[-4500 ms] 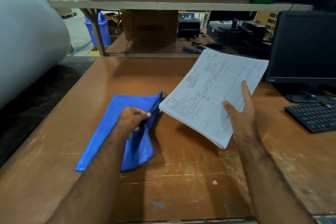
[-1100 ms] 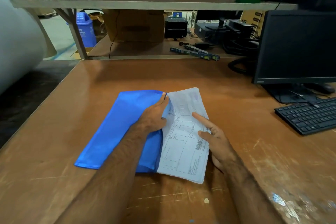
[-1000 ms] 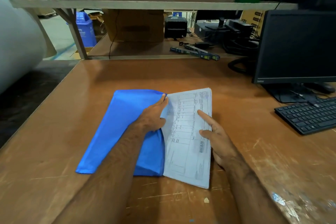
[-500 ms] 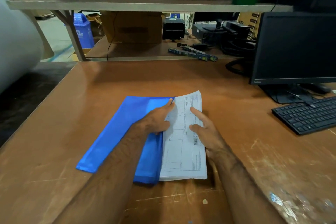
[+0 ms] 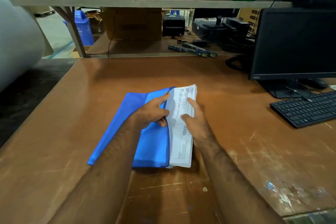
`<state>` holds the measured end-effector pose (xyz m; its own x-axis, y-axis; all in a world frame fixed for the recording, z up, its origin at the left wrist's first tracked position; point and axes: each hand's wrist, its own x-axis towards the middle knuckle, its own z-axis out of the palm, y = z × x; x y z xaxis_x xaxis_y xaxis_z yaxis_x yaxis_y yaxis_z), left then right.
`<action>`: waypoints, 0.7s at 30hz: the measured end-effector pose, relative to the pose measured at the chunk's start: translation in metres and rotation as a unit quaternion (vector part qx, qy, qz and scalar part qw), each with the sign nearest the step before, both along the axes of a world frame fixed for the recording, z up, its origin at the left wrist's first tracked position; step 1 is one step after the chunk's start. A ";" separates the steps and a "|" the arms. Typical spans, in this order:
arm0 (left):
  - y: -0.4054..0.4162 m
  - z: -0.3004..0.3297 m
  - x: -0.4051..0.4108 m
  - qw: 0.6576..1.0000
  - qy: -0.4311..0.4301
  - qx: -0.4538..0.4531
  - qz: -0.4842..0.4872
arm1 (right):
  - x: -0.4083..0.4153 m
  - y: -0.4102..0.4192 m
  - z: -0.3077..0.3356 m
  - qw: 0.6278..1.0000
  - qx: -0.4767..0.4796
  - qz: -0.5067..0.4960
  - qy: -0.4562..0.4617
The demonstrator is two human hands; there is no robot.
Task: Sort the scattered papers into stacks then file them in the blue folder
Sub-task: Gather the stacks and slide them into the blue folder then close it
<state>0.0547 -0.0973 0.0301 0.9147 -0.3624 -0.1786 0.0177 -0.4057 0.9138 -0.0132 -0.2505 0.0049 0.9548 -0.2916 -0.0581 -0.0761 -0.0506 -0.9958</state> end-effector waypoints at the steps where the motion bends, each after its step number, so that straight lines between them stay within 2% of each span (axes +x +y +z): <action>1: 0.002 0.001 -0.001 1.000 0.006 -0.005 0.000 | 0.000 0.000 0.000 1.000 -0.011 -0.001 0.000; 3: 0.006 0.002 -0.004 1.000 0.013 -0.009 0.000 | -0.002 -0.004 0.001 1.000 -0.018 -0.005 0.001; 5: 0.007 0.004 -0.008 1.000 0.021 -0.010 -0.001 | -0.004 -0.008 0.000 1.000 0.015 0.006 0.007; 9: 0.004 0.007 -0.018 0.999 0.008 0.042 -0.028 | -0.008 -0.012 0.004 0.995 0.062 0.071 0.037; 14: 0.004 0.009 -0.022 0.996 -0.018 0.077 -0.043 | -0.004 -0.016 0.003 0.993 0.041 0.086 0.067; 17: 0.002 0.007 -0.023 0.998 -0.002 0.058 -0.035 | -0.010 -0.015 -0.004 0.991 0.025 0.096 0.088; 21: 0.001 0.010 -0.029 0.998 0.008 0.048 -0.043 | -0.012 -0.012 -0.001 0.993 -0.007 0.099 0.059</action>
